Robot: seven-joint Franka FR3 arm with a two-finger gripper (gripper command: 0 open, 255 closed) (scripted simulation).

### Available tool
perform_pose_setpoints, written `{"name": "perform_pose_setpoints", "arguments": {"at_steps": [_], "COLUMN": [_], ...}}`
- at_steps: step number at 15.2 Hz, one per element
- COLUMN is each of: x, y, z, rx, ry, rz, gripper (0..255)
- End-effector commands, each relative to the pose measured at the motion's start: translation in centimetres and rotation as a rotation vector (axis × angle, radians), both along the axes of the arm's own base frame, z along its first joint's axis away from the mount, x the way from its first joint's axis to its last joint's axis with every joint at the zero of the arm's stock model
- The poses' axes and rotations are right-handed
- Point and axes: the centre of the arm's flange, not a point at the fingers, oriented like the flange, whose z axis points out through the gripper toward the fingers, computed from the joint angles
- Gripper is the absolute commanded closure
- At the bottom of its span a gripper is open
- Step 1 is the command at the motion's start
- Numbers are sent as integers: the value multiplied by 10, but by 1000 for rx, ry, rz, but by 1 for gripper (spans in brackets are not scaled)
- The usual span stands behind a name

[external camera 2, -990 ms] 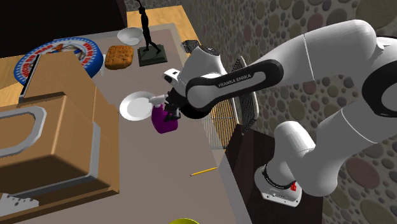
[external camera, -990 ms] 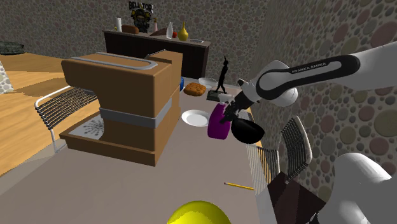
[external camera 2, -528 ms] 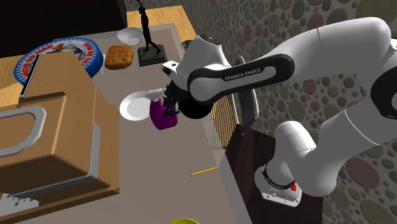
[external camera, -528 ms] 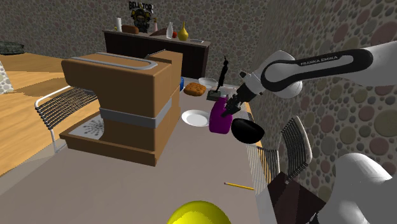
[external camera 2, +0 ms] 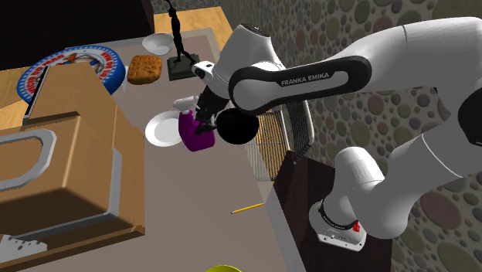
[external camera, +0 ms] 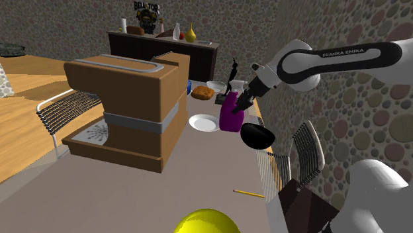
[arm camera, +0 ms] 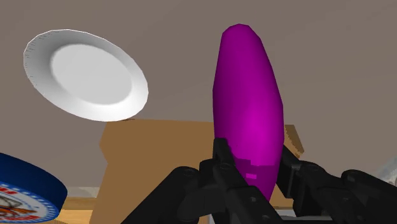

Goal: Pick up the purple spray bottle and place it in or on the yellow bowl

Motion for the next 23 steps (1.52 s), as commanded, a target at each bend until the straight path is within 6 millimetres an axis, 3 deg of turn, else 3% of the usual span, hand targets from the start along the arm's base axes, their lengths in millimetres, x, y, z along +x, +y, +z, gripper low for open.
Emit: {"name": "perform_pose_setpoints", "arguments": {"at_steps": [1, 6, 23], "x": [-1, -1, -147], "y": [0, 0, 170], "z": [12, 35, 32], "rx": [0, 0, 0], "ry": [0, 0, 0], "rz": [0, 0, 0], "gripper": [255, 255, 255]}}
